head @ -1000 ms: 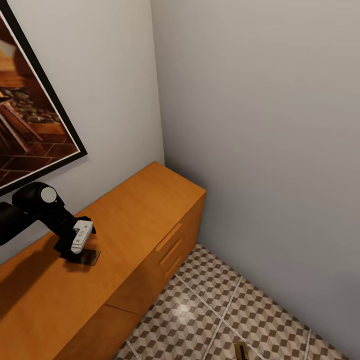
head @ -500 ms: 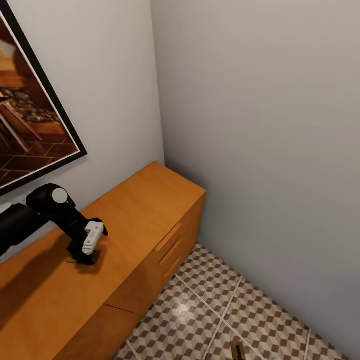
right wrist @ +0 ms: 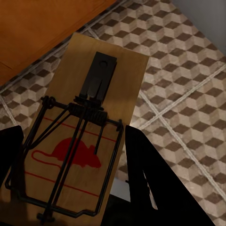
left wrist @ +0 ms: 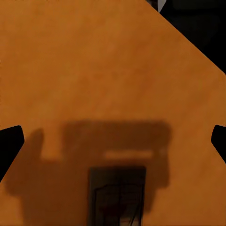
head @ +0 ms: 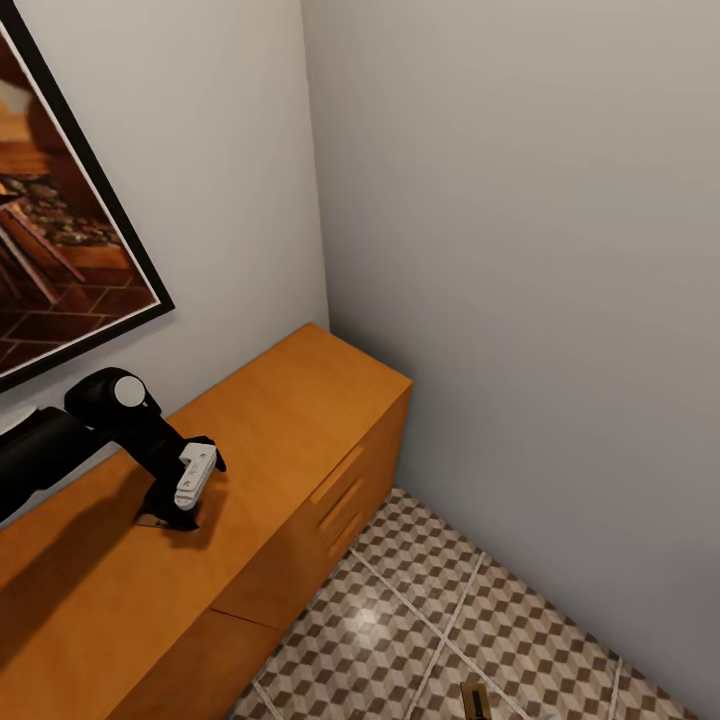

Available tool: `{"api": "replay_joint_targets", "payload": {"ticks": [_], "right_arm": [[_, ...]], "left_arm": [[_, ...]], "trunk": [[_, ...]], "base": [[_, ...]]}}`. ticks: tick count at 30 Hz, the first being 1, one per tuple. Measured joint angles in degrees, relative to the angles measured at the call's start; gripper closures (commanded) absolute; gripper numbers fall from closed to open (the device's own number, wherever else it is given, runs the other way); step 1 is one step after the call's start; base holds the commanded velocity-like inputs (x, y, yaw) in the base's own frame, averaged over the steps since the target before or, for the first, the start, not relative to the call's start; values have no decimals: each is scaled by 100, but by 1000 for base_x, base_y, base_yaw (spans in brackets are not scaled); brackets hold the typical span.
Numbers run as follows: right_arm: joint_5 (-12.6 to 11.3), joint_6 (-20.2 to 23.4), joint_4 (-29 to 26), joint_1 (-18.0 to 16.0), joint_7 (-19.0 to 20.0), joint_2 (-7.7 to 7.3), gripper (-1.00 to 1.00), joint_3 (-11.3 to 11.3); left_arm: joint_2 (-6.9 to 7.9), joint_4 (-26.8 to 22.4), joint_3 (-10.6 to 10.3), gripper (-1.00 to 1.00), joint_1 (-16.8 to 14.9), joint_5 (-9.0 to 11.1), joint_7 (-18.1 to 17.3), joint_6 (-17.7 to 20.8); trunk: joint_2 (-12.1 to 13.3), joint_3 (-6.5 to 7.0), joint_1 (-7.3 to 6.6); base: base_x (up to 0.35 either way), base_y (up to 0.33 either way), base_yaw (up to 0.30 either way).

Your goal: Take the four mousetraps from the cabinet in the bathroom and place them on the bathroom floor. Make sure all four end up on the same floor surface, and ensure that at least two of them are either under or directly next to the same bathroom sink.

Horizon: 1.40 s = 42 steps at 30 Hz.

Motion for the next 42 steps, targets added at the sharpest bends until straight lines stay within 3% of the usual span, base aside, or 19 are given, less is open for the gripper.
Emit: {"api": "replay_joint_targets", "payload": {"ticks": [14, 33, 42], "right_arm": [[0, 0, 0, 0, -3, 0, 100, 0], [0, 0, 0, 0, -3, 0, 100, 0], [0, 0, 0, 0, -3, 0, 100, 0]], "left_arm": [[160, 11, -2, -100, 0, -9, 0, -5], [577, 50, 0, -100, 1, -27, 0, -9], [650, 157, 0, -100, 1, -31, 0, -9]], "trunk": [[0, 0, 0], [0, 0, 0], [0, 0, 0]], "base": [[0, 0, 0], [0, 0, 0], [0, 0, 0]]}}
